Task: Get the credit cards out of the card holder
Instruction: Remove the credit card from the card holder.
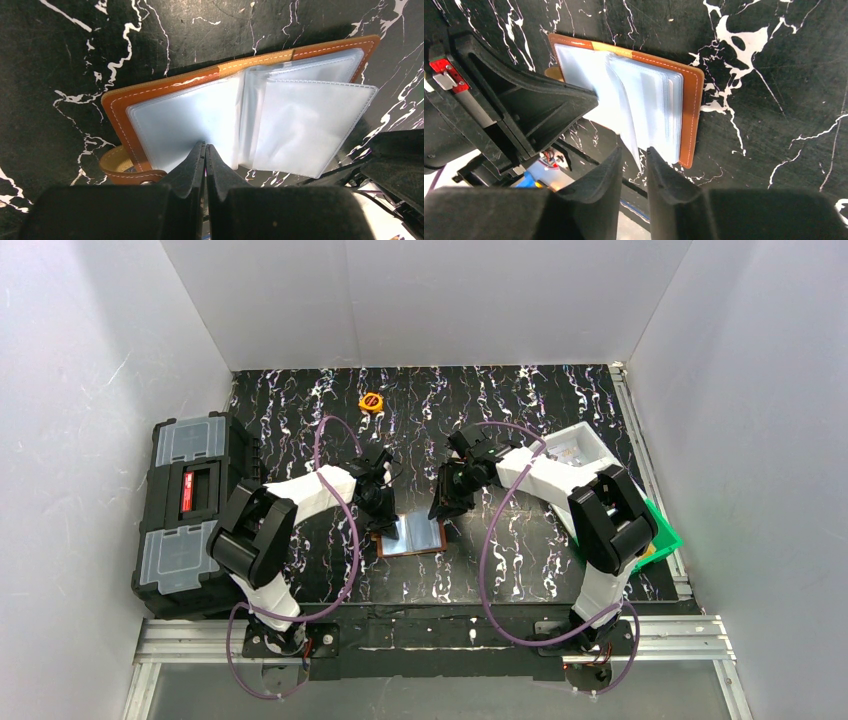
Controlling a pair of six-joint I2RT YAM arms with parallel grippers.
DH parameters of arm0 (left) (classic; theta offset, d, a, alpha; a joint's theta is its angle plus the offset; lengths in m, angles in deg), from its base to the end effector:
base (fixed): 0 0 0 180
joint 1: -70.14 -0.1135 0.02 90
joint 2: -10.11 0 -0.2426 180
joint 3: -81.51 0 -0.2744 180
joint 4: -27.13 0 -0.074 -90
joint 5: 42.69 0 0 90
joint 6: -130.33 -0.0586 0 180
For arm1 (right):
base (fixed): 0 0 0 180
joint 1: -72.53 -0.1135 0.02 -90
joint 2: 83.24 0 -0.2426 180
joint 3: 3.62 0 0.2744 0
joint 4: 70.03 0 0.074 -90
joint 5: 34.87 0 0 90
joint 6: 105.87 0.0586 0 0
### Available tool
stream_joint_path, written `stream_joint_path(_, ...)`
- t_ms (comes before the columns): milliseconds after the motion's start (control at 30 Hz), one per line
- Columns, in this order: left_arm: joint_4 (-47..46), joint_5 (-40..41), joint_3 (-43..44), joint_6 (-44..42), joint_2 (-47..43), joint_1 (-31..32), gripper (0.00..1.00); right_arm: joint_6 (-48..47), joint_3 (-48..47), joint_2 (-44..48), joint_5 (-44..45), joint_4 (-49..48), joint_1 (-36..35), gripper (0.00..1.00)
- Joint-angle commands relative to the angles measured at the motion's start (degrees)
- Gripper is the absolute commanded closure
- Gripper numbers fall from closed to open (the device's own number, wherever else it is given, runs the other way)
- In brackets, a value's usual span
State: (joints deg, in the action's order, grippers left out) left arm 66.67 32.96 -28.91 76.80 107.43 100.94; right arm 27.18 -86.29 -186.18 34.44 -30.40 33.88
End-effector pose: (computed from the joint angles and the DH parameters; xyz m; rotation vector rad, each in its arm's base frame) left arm 0.2883 -0.1888 0.1058 -0.0698 2.8841 -0.6232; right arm 0.2966 0.2637 0.1434 -0.0303 2.8451 0.8922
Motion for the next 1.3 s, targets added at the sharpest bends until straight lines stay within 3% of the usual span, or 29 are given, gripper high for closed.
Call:
stream_joint_path(0, -0.08, 0.95, -0.43, -0.18, 1.29, -0.31, 1.00, -1.14, -1.23, 0.70, -0.74, 0.01, -0.41, 0.67)
stream_joint_path(167, -0.68, 0.48, -0.65, 0.10, 1.63, -0.31, 1.00, -0.87, -1.59, -0.36, -1.19, -0.54, -1.01, 0.72)
stream_joint_path(400, -0.81, 0.00, -0.48, -0.01, 1.51, -0.31, 1.00, -1.21, -3.87, -3.56, -1.38, -0.20, -2.47, 0.64)
stream_joint_path(700, -0.25, -0.45, -0.22, -0.44, 0.41, -0.31, 1.00, -1.23, -7.37, -4.70, -2.83, 0.65, -2.95, 0.62)
stream_joint_path(1267, 12.23, 4.93, 5.38, -1.48, -13.34, -0.55, 1.00, 0.13, -14.16, -10.89, -5.72, 0.79, -5.50, 0.54)
